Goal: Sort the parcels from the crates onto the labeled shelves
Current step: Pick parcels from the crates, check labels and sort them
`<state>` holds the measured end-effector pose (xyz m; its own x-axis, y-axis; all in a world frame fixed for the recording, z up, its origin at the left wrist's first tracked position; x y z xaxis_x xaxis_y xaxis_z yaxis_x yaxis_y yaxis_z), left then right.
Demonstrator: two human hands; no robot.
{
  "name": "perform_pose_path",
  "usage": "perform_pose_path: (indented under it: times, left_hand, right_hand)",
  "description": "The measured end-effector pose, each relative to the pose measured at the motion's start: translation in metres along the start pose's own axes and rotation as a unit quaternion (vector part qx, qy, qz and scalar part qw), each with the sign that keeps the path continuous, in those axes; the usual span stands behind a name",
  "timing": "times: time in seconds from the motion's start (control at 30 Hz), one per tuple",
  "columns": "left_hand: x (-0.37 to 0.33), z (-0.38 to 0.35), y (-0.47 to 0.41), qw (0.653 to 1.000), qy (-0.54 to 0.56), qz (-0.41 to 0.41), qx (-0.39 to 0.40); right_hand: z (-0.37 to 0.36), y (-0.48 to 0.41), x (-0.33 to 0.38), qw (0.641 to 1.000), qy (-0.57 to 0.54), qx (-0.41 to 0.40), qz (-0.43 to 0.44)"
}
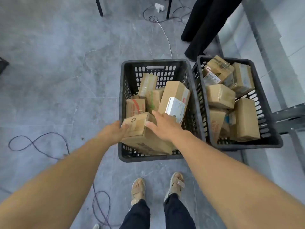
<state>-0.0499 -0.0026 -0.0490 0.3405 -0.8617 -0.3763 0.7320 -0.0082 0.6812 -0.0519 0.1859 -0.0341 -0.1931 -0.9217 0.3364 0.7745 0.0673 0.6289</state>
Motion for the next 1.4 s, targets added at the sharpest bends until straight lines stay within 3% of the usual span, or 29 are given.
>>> perform_pose_path:
  times: [0.23, 0.47, 0.57, 0.7, 0.87, 1.0, 1.17, 1.33, 1.4]
  left_hand:
    - [0.013, -0.024, -0.007, 0.984, 0.170, 0.050, 0.033]
    - [0.011, -0.049, 0.000, 0.984, 0.151, 0.083, 0.051]
    - [0.012, -0.056, 0.002, 0.983, 0.154, 0.089, 0.038]
    - [0.006, -0.059, 0.005, 0.985, 0.157, 0.076, 0.006]
    - [-0.018, -0.067, 0.020, 0.952, 0.302, 0.049, 0.011]
    - [-0.030, -0.057, 0.043, 0.941, 0.330, 0.063, -0.024]
    - [-0.034, -0.047, 0.080, 0.914, 0.398, 0.075, -0.039]
    - [-0.045, -0.044, 0.106, 0.903, 0.429, 0.008, -0.017]
    - [-0.049, -0.040, 0.112, 0.895, 0.445, -0.011, -0.023]
  right_hand:
    - [-0.020, 0.010, -0.005, 0.997, -0.051, 0.047, -0.026]
    - [-0.033, 0.013, -0.012, 0.996, -0.067, 0.049, -0.020]
    - [-0.034, 0.017, -0.018, 0.998, -0.050, 0.039, -0.023]
    - [-0.022, 0.026, -0.036, 0.993, -0.105, 0.034, -0.030]
    - [-0.017, 0.045, -0.063, 0.976, -0.203, 0.061, -0.051]
    - [-0.011, 0.069, -0.068, 0.964, -0.259, 0.054, -0.036]
    - [0.007, 0.098, -0.070, 0.946, -0.323, -0.015, -0.032]
    - [0.022, 0.115, -0.073, 0.894, -0.446, -0.035, -0.018]
    - [0.023, 0.115, -0.072, 0.899, -0.436, -0.032, -0.009]
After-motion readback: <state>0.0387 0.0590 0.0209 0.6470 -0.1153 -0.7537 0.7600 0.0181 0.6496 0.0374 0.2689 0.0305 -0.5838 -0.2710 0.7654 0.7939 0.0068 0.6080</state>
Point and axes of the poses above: each hand's wrist, its own y-axis away from the middle knuckle, its own z-axis out of the back of the hand, x = y × z, the point moved 7 cm from there along -y, towards the middle knuckle, and after that the axes turned 3 degrees about -z, right-handed, at the moved point
